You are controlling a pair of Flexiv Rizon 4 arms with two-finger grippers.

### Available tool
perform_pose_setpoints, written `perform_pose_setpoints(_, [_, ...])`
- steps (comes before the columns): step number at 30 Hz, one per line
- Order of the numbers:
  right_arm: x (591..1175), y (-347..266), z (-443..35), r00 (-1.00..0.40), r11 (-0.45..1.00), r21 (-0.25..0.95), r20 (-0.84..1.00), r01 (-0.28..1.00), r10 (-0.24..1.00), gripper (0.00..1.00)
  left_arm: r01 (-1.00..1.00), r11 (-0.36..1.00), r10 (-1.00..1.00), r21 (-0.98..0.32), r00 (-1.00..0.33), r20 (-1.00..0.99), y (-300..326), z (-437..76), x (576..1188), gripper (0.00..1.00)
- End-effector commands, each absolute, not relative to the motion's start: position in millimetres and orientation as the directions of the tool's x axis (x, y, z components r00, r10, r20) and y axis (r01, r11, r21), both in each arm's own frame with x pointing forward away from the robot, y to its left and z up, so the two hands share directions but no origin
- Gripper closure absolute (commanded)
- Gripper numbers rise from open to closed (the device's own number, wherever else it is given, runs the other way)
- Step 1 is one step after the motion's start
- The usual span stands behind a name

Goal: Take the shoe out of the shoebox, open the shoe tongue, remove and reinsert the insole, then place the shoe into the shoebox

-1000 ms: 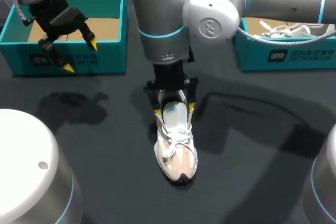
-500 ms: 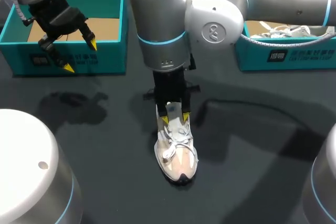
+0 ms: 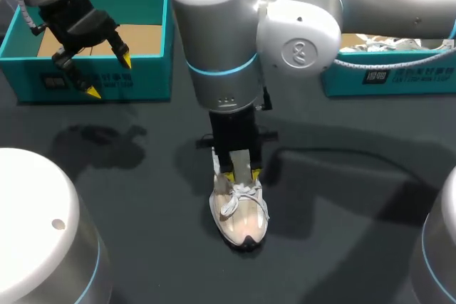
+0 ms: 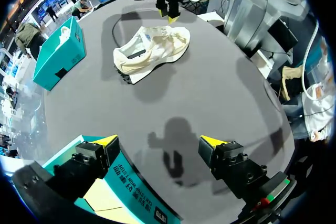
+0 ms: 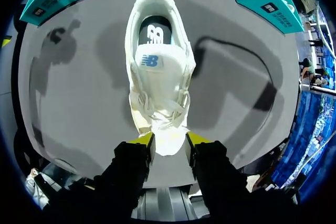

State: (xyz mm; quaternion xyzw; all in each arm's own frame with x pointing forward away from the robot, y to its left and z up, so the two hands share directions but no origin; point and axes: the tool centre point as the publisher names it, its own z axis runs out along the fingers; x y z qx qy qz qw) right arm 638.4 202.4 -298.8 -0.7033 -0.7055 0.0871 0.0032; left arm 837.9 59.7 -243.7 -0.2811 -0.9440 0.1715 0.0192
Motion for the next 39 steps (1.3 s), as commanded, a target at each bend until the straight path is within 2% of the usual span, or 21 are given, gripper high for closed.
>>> perform_pose_setpoints(1, [644,202,-297,-0.019,0.005,-0.12,-0.117,0.993,0.993,0.72,0.525,0.783,0.538,-0.333,-0.841,-0.06,60,-244,838,0.0])
perform_pose_setpoints(7, [664,202,-303,-0.061,0.052,-0.088,-0.106,0.995,0.992,0.78,0.525,0.783,0.538,-0.333,-0.841,-0.06,60,-244,838,0.0])
perform_pose_setpoints(18, [710,198,-342,-0.147,0.145,-0.082,-0.019,0.986,0.989,0.78,0.525,0.783,0.538,-0.333,-0.841,-0.06,60,-244,838,0.0])
perform_pose_setpoints(25, [716,203,-348,-0.17,0.169,-0.098,0.006,0.981,0.985,0.78,0.525,0.783,0.538,-0.333,-0.841,-0.06,60,-244,838,0.0])
perform_pose_setpoints(32, [705,211,-321,-0.166,0.16,-0.078,-0.067,0.984,0.984,0.75,0.525,0.783,0.538,-0.333,-0.841,-0.06,60,-244,838,0.0])
perform_pose_setpoints(39, [717,209,-344,-0.193,0.189,-0.1,-0.034,0.977,0.981,0.77,0.525,0.783,0.538,-0.333,-0.841,-0.06,60,-244,838,0.0])
